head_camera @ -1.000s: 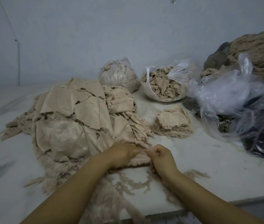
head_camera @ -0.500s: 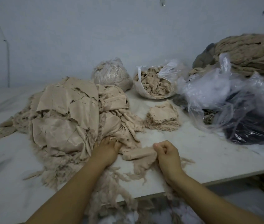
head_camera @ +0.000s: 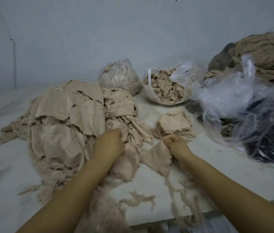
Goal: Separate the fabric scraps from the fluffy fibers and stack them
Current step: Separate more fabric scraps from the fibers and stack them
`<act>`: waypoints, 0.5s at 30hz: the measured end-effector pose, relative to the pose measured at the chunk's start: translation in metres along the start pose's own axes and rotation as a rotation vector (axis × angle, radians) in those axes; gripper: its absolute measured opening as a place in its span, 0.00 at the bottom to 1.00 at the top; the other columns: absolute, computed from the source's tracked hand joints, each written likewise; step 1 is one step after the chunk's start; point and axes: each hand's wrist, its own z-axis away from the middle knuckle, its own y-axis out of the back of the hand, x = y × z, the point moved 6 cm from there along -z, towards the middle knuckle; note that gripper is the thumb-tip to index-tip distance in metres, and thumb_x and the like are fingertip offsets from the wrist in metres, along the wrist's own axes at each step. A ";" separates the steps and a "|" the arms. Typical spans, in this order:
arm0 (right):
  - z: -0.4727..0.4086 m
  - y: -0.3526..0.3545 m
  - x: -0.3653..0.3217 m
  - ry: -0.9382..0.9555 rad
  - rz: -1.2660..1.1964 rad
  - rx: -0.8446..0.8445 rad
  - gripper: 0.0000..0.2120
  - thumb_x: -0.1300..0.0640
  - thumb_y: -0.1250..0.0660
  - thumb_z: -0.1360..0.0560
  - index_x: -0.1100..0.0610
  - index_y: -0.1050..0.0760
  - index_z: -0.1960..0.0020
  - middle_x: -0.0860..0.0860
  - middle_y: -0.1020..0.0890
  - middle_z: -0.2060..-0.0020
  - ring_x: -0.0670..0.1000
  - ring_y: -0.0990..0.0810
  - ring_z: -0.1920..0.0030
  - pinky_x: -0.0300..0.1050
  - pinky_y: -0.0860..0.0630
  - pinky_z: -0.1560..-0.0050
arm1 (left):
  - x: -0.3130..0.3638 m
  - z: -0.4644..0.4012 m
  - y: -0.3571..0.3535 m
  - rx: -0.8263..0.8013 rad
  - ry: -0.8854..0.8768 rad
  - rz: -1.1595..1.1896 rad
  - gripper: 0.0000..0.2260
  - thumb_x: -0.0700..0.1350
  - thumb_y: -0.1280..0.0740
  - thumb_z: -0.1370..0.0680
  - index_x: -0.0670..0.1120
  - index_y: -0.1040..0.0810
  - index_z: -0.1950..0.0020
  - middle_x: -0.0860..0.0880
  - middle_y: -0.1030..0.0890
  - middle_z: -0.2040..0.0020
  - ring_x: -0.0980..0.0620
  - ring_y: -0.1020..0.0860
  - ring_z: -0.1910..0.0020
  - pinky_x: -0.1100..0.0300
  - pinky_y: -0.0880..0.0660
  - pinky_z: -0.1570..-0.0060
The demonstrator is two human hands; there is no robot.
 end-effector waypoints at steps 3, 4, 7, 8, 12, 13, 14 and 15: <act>-0.009 0.005 0.002 0.085 0.067 0.068 0.14 0.54 0.38 0.20 0.53 0.31 0.65 0.48 0.28 0.70 0.49 0.29 0.68 0.44 0.32 0.65 | 0.049 0.008 -0.027 -0.201 -0.282 0.297 0.14 0.44 0.42 0.19 0.44 0.27 0.34 0.47 0.22 0.39 0.47 0.25 0.40 0.62 0.35 0.48; -0.009 0.006 0.003 0.110 0.079 0.081 0.11 0.52 0.38 0.21 0.53 0.27 0.61 0.48 0.25 0.67 0.49 0.27 0.64 0.44 0.31 0.61 | 0.057 0.014 -0.044 -0.346 -0.327 0.345 0.18 0.47 0.43 0.18 0.46 0.32 0.29 0.48 0.27 0.33 0.49 0.29 0.34 0.67 0.38 0.42; -0.005 0.010 0.011 0.186 0.140 0.112 0.11 0.50 0.35 0.23 0.52 0.26 0.43 0.46 0.22 0.51 0.47 0.25 0.49 0.44 0.28 0.47 | 0.064 0.026 -0.085 -0.506 -0.448 0.243 0.22 0.51 0.47 0.17 0.48 0.42 0.24 0.50 0.44 0.22 0.54 0.47 0.24 0.66 0.53 0.29; -0.002 0.011 0.009 0.263 0.192 0.111 0.13 0.52 0.34 0.23 0.53 0.26 0.40 0.47 0.23 0.48 0.47 0.26 0.46 0.44 0.29 0.43 | 0.065 0.029 -0.096 -0.525 -0.476 0.156 0.23 0.53 0.49 0.17 0.49 0.44 0.23 0.50 0.48 0.22 0.54 0.51 0.23 0.62 0.56 0.27; 0.014 -0.003 0.006 0.538 0.558 -0.207 0.04 0.57 0.30 0.25 0.56 0.19 0.51 0.49 0.21 0.52 0.48 0.26 0.49 0.43 0.32 0.43 | 0.054 0.025 -0.112 -0.532 -0.489 -0.063 0.25 0.57 0.55 0.18 0.51 0.50 0.22 0.52 0.53 0.21 0.52 0.57 0.23 0.54 0.60 0.26; 0.019 -0.001 0.009 0.542 0.606 -0.302 0.03 0.56 0.29 0.26 0.54 0.19 0.54 0.48 0.21 0.53 0.48 0.26 0.50 0.43 0.31 0.43 | 0.048 0.022 -0.112 -0.532 -0.471 -0.076 0.25 0.57 0.55 0.17 0.51 0.51 0.22 0.53 0.54 0.21 0.52 0.57 0.23 0.54 0.60 0.27; 0.022 0.005 0.013 0.530 0.612 -0.379 0.01 0.56 0.28 0.27 0.53 0.18 0.56 0.48 0.22 0.54 0.47 0.25 0.50 0.41 0.30 0.44 | 0.042 0.019 -0.113 -0.537 -0.450 -0.087 0.24 0.57 0.56 0.17 0.52 0.51 0.22 0.53 0.54 0.21 0.52 0.58 0.23 0.54 0.60 0.27; 0.026 0.013 0.017 0.509 0.580 -0.444 0.01 0.57 0.27 0.28 0.52 0.18 0.57 0.47 0.22 0.54 0.46 0.24 0.51 0.40 0.29 0.45 | 0.037 0.016 -0.113 -0.542 -0.428 -0.096 0.24 0.57 0.56 0.17 0.53 0.51 0.22 0.54 0.55 0.21 0.52 0.58 0.23 0.54 0.60 0.27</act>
